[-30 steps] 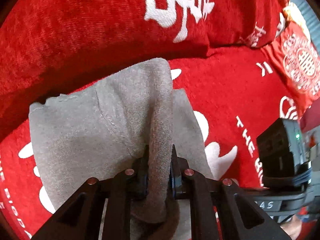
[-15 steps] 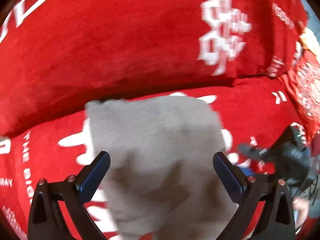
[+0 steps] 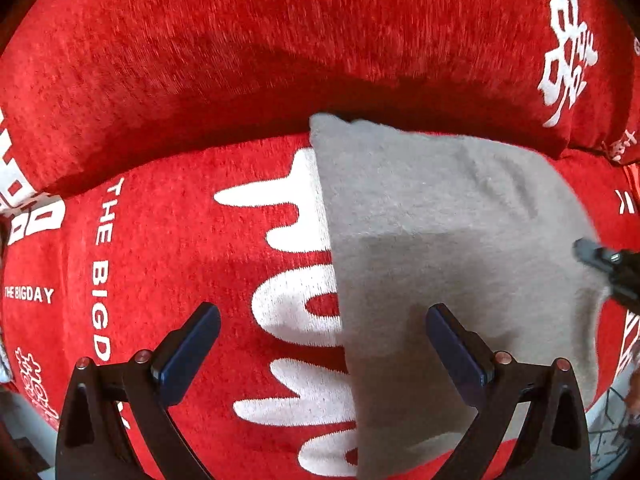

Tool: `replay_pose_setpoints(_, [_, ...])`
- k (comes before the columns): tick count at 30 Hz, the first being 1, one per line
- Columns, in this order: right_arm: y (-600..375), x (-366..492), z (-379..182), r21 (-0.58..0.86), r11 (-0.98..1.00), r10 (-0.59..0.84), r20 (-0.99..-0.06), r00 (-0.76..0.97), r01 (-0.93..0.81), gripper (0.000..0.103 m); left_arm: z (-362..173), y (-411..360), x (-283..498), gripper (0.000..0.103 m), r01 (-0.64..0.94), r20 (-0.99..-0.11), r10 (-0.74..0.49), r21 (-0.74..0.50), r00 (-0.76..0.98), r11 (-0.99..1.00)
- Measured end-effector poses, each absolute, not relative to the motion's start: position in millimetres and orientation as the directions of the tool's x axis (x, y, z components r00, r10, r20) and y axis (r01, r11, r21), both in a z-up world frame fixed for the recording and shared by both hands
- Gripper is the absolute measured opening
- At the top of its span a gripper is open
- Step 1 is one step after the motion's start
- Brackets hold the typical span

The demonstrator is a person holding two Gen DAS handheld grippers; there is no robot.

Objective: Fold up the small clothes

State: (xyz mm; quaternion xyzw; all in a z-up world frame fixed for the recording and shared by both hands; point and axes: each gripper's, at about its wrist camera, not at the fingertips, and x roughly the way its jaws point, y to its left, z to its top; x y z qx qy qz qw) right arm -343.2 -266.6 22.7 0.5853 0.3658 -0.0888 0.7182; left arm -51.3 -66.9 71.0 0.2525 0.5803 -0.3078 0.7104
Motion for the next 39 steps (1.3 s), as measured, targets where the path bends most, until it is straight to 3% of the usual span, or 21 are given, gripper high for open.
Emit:
replay_pose_setpoints(2, [-265,-342,31,0.758,0.333,0.283,-0.648,0.707,0.561,0.008,66,-69,-55,0.103,0.745,-0.981,-0.133,0.019,0.144,0.667])
replay_pose_setpoints(7, [-259,-345,-3,0.596,0.418,0.249,-0.801,0.545,0.686,0.008,52,-66,-65,0.103,0.76,-0.983,-0.131,0.014,0.13,0.65])
replay_pose_setpoints(14, [-255,-357,6,0.546,0.419,0.223,-0.836,0.501,0.725,0.013,53,-52,-66,0.103,0.747,-0.985,-0.124,0.009,0.123,0.665])
replay_pose_setpoints(17, [-247,-368,21,0.586,0.403,0.248,-0.809,0.533,0.703,0.014,53,-46,-66,0.103,0.738,-0.987,-0.115,0.007,0.115,0.675])
replay_pose_setpoints(22, [-224,-378,42,0.66,0.394,0.302,-0.75,0.589,0.639,0.028,50,-42,-72,0.103,0.729,-0.987,-0.11,0.009,0.116,0.685])
replay_pose_setpoints(30, [-193,-389,0,0.451,0.509,0.311,-0.891,0.332,0.733,0.027,48,-41,-73,0.103,0.731,-0.988,-0.108,0.005,0.107,0.683])
replay_pose_setpoints(39, [-227,-408,29,0.522,0.443,0.242,-0.852,0.464,0.728,0.032,48,-41,-74,0.103,0.736,-0.99,-0.101,0.007,0.102,0.677])
